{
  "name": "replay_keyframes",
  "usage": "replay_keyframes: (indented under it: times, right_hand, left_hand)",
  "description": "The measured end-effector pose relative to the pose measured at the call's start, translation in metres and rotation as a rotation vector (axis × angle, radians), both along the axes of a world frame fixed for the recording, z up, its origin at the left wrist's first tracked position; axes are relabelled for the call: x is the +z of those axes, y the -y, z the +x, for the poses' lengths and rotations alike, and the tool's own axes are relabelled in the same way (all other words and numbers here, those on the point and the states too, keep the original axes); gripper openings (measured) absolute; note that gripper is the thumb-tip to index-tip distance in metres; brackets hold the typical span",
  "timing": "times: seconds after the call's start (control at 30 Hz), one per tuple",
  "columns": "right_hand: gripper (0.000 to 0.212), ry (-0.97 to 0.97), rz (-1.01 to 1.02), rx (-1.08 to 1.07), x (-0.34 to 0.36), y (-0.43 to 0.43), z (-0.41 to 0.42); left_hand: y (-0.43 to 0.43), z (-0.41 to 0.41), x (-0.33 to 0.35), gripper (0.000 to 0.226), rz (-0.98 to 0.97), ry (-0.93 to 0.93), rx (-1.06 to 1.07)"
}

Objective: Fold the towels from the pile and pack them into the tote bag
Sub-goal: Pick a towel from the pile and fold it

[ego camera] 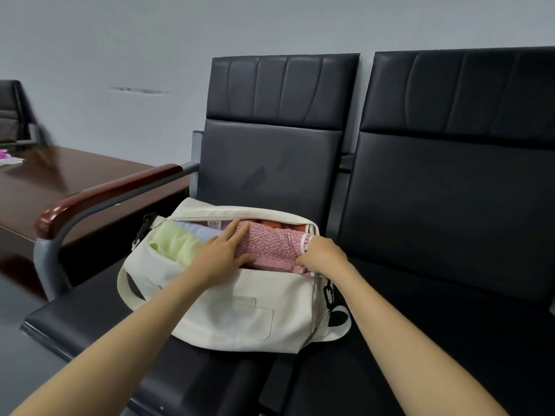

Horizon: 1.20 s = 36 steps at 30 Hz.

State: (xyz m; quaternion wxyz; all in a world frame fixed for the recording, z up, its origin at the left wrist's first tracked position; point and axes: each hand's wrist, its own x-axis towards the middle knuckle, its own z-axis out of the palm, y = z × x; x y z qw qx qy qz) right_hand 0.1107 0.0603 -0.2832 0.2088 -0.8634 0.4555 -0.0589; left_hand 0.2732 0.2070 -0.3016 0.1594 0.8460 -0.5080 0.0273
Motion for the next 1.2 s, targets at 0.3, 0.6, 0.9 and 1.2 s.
replay_keyframes:
  times: [0.3,0.6,0.9,1.2]
  right_hand:
    - [0.065,0.079,-0.577,0.064,-0.005,-0.012,0.016]
    - [0.056,0.042,-0.481,0.612,-0.028,0.009,-0.050]
    - [0.057,-0.006,-0.279,0.486,0.009,-0.018,-0.092]
    - [0.040,0.113,-0.146,-0.129,0.007,0.017,-0.314]
  left_hand:
    - [0.018,0.007,0.012,0.069,-0.060,-0.077,0.183]
    - [0.004,-0.032,0.016,0.055,0.091,0.161,-0.205]
    - [0.032,-0.085,0.047,0.041,0.221,-0.124,0.014]
    - [0.087,-0.244,0.045,0.054,-0.004,-0.388,-0.342]
